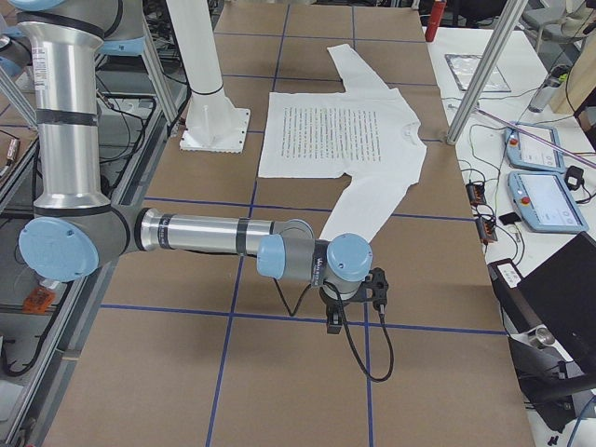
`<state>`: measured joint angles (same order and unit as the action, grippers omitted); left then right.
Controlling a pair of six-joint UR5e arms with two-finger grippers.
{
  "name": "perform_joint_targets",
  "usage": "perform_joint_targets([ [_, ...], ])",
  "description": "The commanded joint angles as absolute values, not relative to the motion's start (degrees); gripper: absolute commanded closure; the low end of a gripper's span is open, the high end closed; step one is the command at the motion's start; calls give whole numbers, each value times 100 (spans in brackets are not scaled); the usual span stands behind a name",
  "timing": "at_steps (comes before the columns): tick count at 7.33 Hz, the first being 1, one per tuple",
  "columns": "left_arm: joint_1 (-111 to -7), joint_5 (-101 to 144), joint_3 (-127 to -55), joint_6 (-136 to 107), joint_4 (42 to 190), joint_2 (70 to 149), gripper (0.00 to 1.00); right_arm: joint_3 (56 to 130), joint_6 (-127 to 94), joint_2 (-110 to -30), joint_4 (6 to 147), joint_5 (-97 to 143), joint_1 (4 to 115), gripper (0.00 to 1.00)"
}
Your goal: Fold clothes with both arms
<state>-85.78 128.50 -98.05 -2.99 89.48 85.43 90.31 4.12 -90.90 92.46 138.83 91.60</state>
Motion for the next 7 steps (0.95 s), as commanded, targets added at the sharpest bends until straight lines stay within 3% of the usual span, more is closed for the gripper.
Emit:
perform_joint_targets([
  [1,-8578,12858,-9843,-290,8947,8543,0,9053,378,-9079,9255,13895,9167,0],
  [4,-8569,12858,-10045,-299,9035,8683,0,8930,387,-9062,9246,13878,9150,0],
  [7,-8491,12850,-9801,-185,9218,8754,0,8956,378,-8930,9185,13878,9018,0],
])
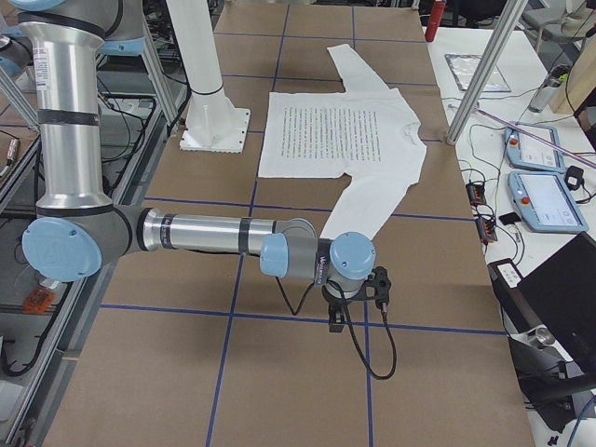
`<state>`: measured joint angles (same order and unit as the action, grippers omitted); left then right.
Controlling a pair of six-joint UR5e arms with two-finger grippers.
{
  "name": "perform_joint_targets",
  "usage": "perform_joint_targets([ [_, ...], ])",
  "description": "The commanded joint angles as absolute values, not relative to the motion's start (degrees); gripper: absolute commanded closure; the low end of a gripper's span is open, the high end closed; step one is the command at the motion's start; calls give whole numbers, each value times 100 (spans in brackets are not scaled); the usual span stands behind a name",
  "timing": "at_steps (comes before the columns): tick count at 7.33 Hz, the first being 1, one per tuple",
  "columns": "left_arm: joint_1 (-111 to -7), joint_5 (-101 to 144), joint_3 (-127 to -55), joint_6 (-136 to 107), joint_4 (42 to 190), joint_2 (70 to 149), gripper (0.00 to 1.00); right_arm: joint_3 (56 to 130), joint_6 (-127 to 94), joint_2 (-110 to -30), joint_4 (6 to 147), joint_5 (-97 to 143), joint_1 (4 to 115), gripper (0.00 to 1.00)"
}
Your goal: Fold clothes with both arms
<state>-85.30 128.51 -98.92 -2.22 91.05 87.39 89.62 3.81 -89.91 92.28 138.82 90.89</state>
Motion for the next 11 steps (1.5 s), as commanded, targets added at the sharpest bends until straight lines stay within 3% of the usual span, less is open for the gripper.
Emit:
perform_joint_targets([
  [1,-8499,12858,-9869,-185,9272,8771,0,8939,378,-8930,8993,13887,9009,0],
  [3,-8490,13006,-10246,-228,9290,8841,0,9034,326,-8912,8965,14148,8991,0],
  [7,-8315,13438,-10055,-246,10168,9035,0,8965,-50,-8895,8141,14116,8317,0],
  [11,-8306,13474,-9932,-771,10406,9290,0,8851,-2468,-8877,6979,13236,7313,0],
])
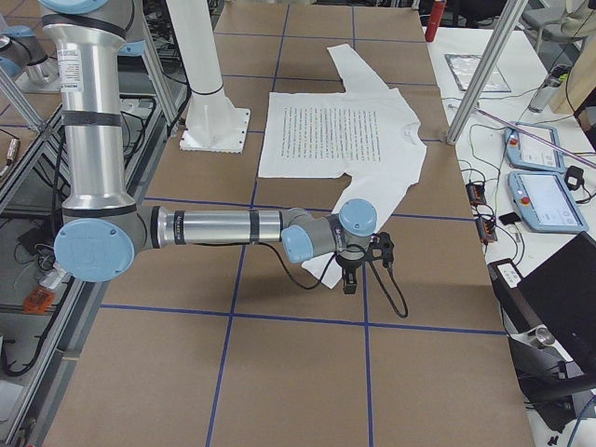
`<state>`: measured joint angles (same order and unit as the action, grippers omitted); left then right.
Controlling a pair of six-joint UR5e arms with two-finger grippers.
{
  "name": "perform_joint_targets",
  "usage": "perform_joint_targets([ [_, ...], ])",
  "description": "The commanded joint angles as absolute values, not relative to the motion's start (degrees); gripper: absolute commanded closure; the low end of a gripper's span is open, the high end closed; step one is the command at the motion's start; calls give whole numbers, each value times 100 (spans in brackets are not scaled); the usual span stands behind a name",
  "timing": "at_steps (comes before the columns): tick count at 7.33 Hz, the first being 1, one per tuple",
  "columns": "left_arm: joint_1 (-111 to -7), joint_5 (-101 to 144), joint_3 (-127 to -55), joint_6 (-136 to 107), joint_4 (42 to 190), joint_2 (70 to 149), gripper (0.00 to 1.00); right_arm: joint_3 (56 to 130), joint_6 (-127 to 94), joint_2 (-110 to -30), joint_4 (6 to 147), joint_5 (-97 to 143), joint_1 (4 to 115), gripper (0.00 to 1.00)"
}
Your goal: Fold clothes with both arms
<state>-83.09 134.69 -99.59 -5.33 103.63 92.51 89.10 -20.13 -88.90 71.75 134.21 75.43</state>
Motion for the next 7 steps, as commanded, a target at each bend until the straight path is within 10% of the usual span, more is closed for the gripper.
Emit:
perform_joint_targets([
  [1,-8306,13474,-9984,-834,10398,9281,0,8729,-2452,-8781,6944,13228,7295,0],
  [7,-8306,13474,-10134,-782,10406,9237,0,8666,-2505,-9351,5370,13184,6567,0],
])
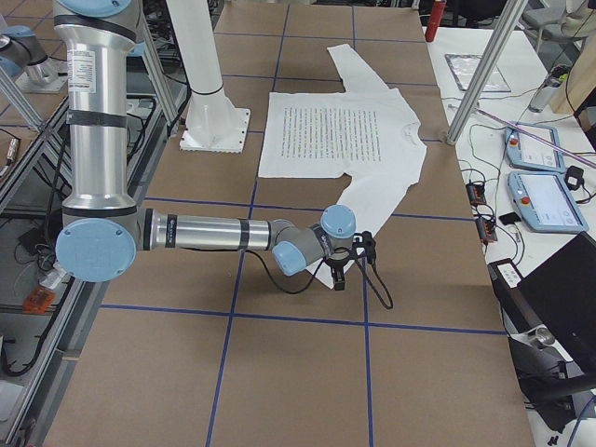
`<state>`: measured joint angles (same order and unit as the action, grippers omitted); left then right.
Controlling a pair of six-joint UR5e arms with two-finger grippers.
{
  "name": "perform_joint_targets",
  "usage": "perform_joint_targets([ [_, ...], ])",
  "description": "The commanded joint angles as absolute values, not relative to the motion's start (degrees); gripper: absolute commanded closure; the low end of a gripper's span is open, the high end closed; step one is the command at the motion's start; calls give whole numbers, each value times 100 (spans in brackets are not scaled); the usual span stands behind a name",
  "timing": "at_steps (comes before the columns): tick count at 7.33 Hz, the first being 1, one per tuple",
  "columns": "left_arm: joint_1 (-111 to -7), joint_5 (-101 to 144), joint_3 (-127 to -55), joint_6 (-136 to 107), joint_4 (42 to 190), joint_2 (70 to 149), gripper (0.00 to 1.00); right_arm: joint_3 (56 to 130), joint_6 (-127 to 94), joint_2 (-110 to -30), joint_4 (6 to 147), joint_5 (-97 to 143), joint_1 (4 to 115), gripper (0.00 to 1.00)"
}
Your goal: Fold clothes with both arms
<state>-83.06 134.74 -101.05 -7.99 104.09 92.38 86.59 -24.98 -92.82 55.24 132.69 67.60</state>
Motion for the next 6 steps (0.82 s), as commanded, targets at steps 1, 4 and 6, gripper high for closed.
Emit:
perform_joint_targets([
  [1,-8306,13474,-10142,-774,10415,9229,0,8666,-2531,-9343,5370,13088,6461,0],
  [4,-8306,13482,-10143,-782,10415,9220,0,8622,-2540,-9299,5440,12683,6205,2],
  [6,-8306,13482,-10169,-782,10415,9220,0,8535,-2540,-9316,5458,12753,6196,9],
])
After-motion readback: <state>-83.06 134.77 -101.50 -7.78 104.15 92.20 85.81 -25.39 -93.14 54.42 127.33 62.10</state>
